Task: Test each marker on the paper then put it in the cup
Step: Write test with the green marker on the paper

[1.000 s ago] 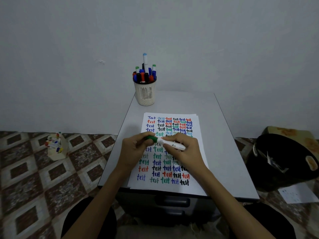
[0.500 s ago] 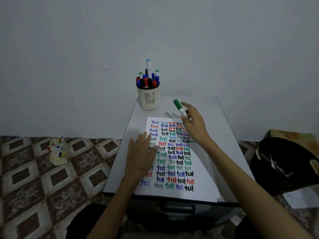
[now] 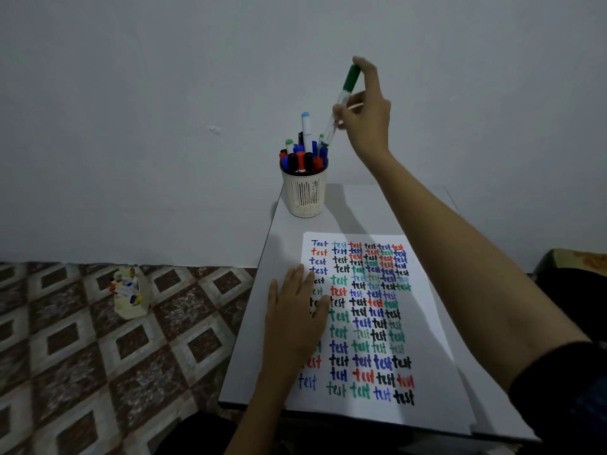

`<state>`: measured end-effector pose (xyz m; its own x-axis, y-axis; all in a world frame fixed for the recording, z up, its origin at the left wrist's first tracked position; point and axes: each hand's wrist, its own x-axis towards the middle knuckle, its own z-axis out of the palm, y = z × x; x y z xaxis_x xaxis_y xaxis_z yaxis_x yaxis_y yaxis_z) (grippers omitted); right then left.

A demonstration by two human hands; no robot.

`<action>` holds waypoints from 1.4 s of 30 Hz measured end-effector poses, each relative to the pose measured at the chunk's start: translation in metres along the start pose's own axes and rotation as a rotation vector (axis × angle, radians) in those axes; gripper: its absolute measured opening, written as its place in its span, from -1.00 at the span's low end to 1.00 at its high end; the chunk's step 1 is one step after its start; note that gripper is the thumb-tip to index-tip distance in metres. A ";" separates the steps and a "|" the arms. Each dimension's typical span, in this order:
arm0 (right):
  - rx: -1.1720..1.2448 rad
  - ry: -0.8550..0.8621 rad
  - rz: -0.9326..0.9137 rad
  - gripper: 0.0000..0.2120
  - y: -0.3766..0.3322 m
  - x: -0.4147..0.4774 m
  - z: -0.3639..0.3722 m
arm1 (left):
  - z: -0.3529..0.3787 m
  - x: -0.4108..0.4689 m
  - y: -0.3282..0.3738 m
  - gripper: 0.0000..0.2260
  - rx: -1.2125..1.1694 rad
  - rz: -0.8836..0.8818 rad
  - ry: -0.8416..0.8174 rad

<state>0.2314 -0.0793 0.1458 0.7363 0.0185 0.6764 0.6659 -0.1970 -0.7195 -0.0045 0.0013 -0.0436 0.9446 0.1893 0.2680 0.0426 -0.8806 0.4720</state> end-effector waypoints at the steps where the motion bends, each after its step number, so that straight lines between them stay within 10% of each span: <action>1: -0.017 0.008 -0.018 -0.39 -0.001 0.005 0.005 | 0.000 0.000 0.001 -0.28 -0.011 -0.003 0.005; 19: -0.326 -0.294 -0.083 -0.63 0.019 -0.010 0.034 | 0.000 0.000 0.002 -0.31 0.002 -0.004 0.014; 33: -0.240 -0.454 0.020 -0.29 -0.001 -0.095 -0.077 | -0.001 0.001 0.000 -0.42 -0.018 0.015 0.012; 42: -0.605 -1.047 0.338 0.13 -0.018 -0.270 -0.199 | -0.002 -0.001 0.000 -0.41 -0.068 -0.029 0.019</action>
<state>-0.0038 -0.2755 0.0072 0.7860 0.5927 -0.1761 0.4678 -0.7563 -0.4574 -0.0058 0.0020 -0.0418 0.9370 0.2229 0.2690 0.0470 -0.8434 0.5353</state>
